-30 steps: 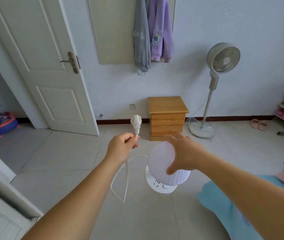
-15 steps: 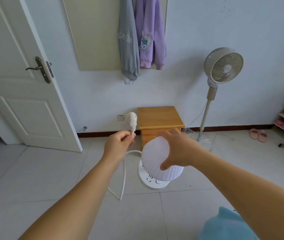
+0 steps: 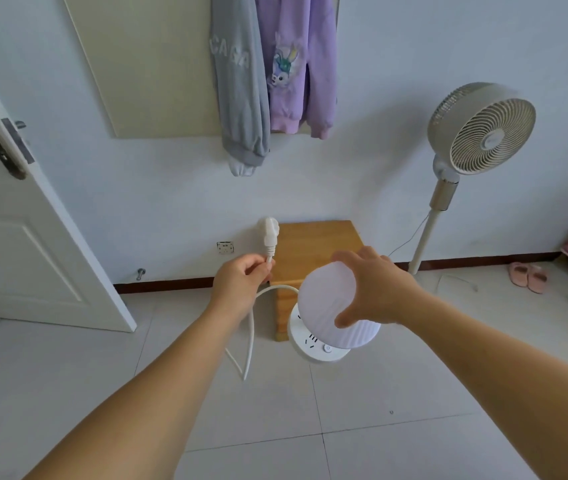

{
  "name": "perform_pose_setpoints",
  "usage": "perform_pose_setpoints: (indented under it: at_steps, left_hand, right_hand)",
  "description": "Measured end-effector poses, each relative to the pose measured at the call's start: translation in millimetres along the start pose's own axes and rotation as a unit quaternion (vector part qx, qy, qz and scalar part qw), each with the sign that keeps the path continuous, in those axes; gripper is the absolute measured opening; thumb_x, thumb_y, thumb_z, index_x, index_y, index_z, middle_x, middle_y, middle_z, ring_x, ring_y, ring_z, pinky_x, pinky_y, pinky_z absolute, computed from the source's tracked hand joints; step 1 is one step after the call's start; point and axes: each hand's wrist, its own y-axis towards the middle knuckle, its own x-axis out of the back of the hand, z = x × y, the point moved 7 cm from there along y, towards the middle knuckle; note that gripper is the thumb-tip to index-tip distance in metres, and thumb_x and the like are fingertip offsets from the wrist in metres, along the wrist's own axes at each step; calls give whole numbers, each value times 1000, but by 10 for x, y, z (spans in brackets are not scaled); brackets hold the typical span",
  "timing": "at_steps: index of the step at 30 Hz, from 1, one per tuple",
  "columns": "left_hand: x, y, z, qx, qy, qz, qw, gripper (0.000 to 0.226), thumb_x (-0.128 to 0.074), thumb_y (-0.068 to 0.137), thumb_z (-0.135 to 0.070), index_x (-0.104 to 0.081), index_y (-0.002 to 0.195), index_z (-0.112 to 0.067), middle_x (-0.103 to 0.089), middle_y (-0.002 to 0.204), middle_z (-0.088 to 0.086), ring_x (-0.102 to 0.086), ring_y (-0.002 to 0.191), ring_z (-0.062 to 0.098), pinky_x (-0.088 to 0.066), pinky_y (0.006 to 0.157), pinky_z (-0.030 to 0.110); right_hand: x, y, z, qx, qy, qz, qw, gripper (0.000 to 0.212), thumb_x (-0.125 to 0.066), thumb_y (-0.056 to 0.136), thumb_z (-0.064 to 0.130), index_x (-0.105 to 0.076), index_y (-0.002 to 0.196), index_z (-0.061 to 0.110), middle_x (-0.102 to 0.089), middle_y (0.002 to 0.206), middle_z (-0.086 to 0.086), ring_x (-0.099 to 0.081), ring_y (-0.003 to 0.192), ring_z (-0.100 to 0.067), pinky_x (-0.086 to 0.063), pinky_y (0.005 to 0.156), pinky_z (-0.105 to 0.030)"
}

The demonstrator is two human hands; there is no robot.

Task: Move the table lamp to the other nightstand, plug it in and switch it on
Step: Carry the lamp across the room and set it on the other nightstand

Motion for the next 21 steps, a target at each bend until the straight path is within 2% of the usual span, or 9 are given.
perform_pose_setpoints:
  at_steps: [2,6,8,10,13,15,18,21]
  left_hand:
    - [-88,360,90,5,4,0,1000,13,-55,88,-24,-66,83,-19,-70,84,7,-63,82,19,-46,75,29]
    - [-242,1089,299,18,9,-18,1000,14,-53,89,-24,-64,79,-26,-66,73,-7,-59,73,3,-43,65,19]
    - [-306,1475,402,30,13,-37,999,14,-53,89,-23,-63,79,-24,-63,70,-9,-58,69,4,-41,62,19]
    - [-367,1863,491,46,19,-47,998,14,-53,88,-23,-62,78,-22,-61,67,-7,-56,67,9,-45,64,25]
    - [-444,2339,631,68,23,-44,996,15,-53,88,-23,-64,84,-13,-60,66,-3,-56,69,16,-50,76,38]
    - [-464,2581,700,72,18,-49,996,17,-53,88,-22,-65,87,-9,-60,66,-2,-56,70,18,-50,78,40]
    - [-498,2997,921,97,13,-62,993,14,-54,87,-23,-63,83,-13,-62,68,-3,-57,67,15,-47,70,32]
    - [-495,3312,1173,120,19,-66,990,15,-58,85,-27,-62,75,-15,-64,66,-3,-55,59,7,-40,59,24]
  right_hand:
    - [-18,376,-134,-5,1,3,1000,99,-79,45,51,-27,129,45,-38,127,5,-40,115,-24,-44,69,-35]
    - [-66,1172,-381,0,-6,16,1000,98,-79,44,51,-27,128,46,-38,127,5,-40,115,-23,-44,68,-35]
    - [-85,1614,-501,3,-9,23,1000,100,-78,43,52,-26,128,46,-38,127,6,-39,116,-23,-46,70,-37]
    - [-101,2052,-625,2,-6,35,999,102,-79,42,52,-25,129,46,-37,128,6,-38,117,-23,-48,73,-39]
    - [-142,2615,-749,12,-8,51,999,103,-80,44,51,-25,131,45,-36,129,6,-38,119,-23,-47,73,-39]
    - [-170,2925,-807,19,-8,51,998,103,-81,44,50,-26,132,45,-35,130,6,-38,119,-23,-44,71,-37]
    - [-311,3485,-886,16,-4,70,997,103,-81,45,48,-26,132,44,-35,132,5,-39,119,-24,-45,70,-37]
    - [-523,3910,-911,10,-3,89,996,103,-82,46,47,-27,133,43,-35,133,4,-37,123,-24,-49,80,-42]
